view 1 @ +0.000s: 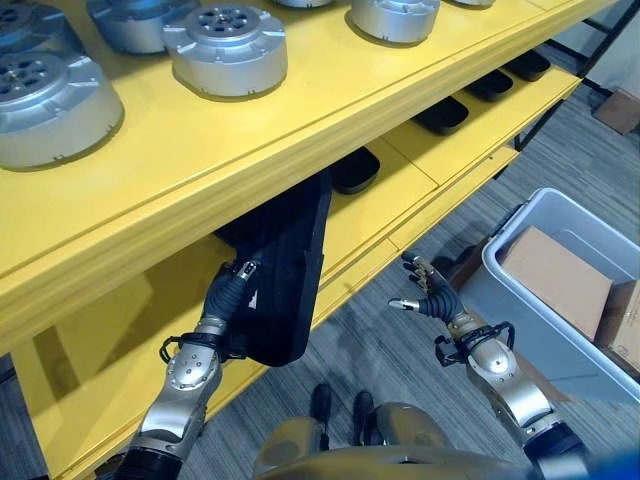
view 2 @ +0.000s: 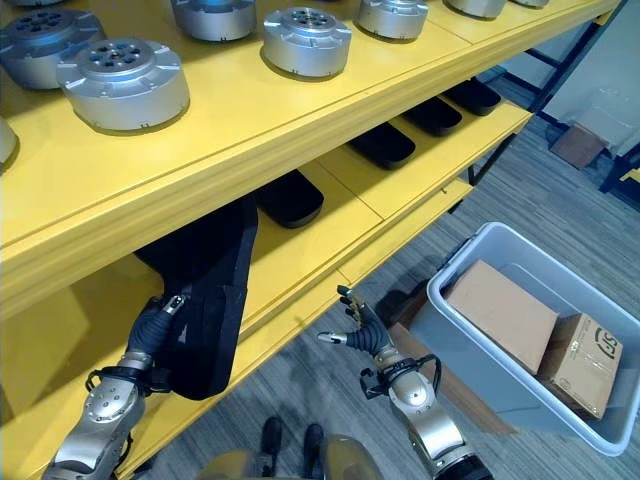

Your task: Move parts from the plastic box to the shelf.

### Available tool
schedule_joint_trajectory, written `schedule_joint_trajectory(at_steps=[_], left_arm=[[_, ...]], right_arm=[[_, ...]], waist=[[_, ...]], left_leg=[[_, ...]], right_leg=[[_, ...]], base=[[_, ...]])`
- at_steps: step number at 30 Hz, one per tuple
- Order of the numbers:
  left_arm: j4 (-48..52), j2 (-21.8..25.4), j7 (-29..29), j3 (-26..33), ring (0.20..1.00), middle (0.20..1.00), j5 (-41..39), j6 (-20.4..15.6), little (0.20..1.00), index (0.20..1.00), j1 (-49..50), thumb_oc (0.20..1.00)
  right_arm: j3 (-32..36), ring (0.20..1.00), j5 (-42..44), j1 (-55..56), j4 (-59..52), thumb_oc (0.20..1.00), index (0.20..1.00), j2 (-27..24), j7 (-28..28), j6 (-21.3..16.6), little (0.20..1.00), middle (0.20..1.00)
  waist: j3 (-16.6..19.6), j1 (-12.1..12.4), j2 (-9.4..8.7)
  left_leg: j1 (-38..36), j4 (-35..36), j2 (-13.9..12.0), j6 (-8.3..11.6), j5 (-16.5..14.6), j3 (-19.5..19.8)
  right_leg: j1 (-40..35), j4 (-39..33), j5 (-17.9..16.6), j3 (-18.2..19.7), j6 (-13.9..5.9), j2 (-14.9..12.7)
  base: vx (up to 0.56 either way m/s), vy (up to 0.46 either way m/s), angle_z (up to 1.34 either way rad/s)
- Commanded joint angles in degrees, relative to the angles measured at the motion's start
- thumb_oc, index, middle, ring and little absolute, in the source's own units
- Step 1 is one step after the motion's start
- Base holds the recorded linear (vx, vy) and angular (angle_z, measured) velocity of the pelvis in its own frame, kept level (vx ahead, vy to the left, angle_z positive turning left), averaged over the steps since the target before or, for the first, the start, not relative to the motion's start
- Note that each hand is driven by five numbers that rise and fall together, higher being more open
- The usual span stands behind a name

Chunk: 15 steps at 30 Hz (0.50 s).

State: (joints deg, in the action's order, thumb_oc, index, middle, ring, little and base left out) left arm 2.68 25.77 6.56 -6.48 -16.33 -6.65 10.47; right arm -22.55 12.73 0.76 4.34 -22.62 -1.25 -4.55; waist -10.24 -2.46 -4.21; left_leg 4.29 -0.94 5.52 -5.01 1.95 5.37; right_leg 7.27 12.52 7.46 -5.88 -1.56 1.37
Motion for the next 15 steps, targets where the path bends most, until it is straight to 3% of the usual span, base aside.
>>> schedule_joint_trajectory(at_steps=[1, 2, 6, 7, 8, 9, 12, 13, 15], left_arm=[[5.79, 1.34, -0.25, 1.73, 0.200, 0.200, -0.03, -3.99, 0.200, 0.200, -1.26, 0.200], [5.81, 0.91, 0.22, 1.52, 0.200, 0.200, -0.73, -4.31, 0.200, 0.200, -1.18, 0.200], [6.74, 0.16, -0.87, 1.78, 0.200, 0.200, -1.20, -4.11, 0.200, 0.200, 1.44, 0.200], [7.20, -0.47, -1.14, 2.17, 0.200, 0.200, -1.72, -4.42, 0.200, 0.200, 1.70, 0.200], [6.25, -0.79, -0.68, 2.73, 0.200, 0.200, -2.29, -4.47, 0.200, 0.200, -0.22, 0.200], [6.15, -0.98, -0.32, 2.94, 0.200, 0.200, -2.31, -4.46, 0.200, 0.200, -0.55, 0.200], [5.22, -1.54, 0.71, 2.69, 0.200, 0.200, -2.74, -4.16, 0.200, 0.200, -2.36, 0.200], [5.18, -1.56, 0.73, 2.67, 0.200, 0.200, -2.74, -4.18, 0.200, 0.200, -2.39, 0.200], [3.95, -2.22, 1.47, 2.18, 0.200, 0.200, -3.47, -4.06, 0.200, 0.200, -3.86, 0.200]], right_arm=[[-0.64, 1.000, 1.93, -3.30, -1.71, 1.000, 1.000, 0.42, 0.25, -3.26, 1.000, 1.000], [-1.01, 1.000, 2.17, -3.84, -1.63, 1.000, 1.000, 0.09, 0.03, -3.27, 1.000, 1.000], [0.01, 1.000, 2.41, -1.91, -3.43, 1.000, 1.000, -1.55, 1.45, -3.20, 1.000, 1.000], [0.20, 1.000, 2.25, -2.55, -3.34, 1.000, 1.000, -2.41, 1.45, -3.39, 1.000, 1.000], [-0.03, 1.000, 1.80, -5.51, -2.41, 1.000, 1.000, -2.60, 0.29, -3.29, 1.000, 1.000], [-0.04, 1.000, 1.81, -5.77, -2.49, 1.000, 1.000, -2.43, 0.06, -3.26, 1.000, 1.000], [-0.34, 1.000, 1.67, -6.12, -2.15, 1.000, 1.000, -1.75, -1.04, -3.01, 1.000, 1.000], [-0.35, 1.000, 1.66, -6.13, -2.12, 1.000, 1.000, -1.76, -1.06, -3.02, 1.000, 1.000], [-0.29, 1.000, 1.46, -5.99, -1.86, 1.000, 1.000, -1.44, -1.98, -2.88, 1.000, 1.000]], waist=[[3.00, -0.57, -1.25], [3.51, 0.23, -1.15], [4.77, 0.64, -0.90], [3.56, 0.99, -0.44], [2.30, 0.82, 0.07], [2.50, 0.70, 0.02], [3.60, -0.31, 0.77], [3.61, -0.39, 0.79], [4.31, -1.40, 1.88]], left_leg=[[-2.56, 2.14, -0.04, 1.86, -2.07, -1.88], [-2.31, 1.58, -0.14, 1.75, -2.44, -2.76], [-2.26, -0.47, -0.10, 2.06, -2.97, -3.11], [-0.05, -6.15, 1.13, 3.00, -4.23, -2.92], [-0.48, -13.03, -3.15, 4.35, -8.69, -8.18], [-0.91, -13.96, -4.88, 4.45, -8.58, -9.08], [-2.70, -12.92, -11.68, 5.29, -5.44, -11.59], [-2.81, -12.66, -11.69, 5.36, -5.29, -11.51], [-4.29, -8.95, -16.19, 7.10, -0.72, -12.26]], right_leg=[[-1.93, -4.88, -3.51, 4.27, -1.31, 2.85], [-3.26, -7.49, -4.47, 5.80, -1.03, 3.00], [-6.17, -10.66, -4.75, 4.96, -0.16, 2.80], [-6.65, -11.40, -5.22, 3.32, 0.04, 1.86], [-6.01, -10.28, -5.53, 1.16, 0.18, -1.01], [-5.87, -10.08, -5.52, 0.97, 0.21, -1.54], [-4.90, -9.10, -4.36, -0.85, 0.59, -2.69], [-4.90, -9.05, -4.31, -0.95, 0.64, -2.67], [-4.49, -8.02, -3.36, -2.73, 0.63, -3.48]], base=[[-0.06, -0.087, -0.12], [-0.04, -0.183, -0.12], [-0.05, -0.148, -0.05], [-0.27, -0.125, 0.56], [-0.30, -0.127, 0.88], [-0.24, -0.047, 1.18], [-0.05, 0.016, 0.56], [0.00, 0.034, 0.59], [0.01, 0.069, 0.73]])
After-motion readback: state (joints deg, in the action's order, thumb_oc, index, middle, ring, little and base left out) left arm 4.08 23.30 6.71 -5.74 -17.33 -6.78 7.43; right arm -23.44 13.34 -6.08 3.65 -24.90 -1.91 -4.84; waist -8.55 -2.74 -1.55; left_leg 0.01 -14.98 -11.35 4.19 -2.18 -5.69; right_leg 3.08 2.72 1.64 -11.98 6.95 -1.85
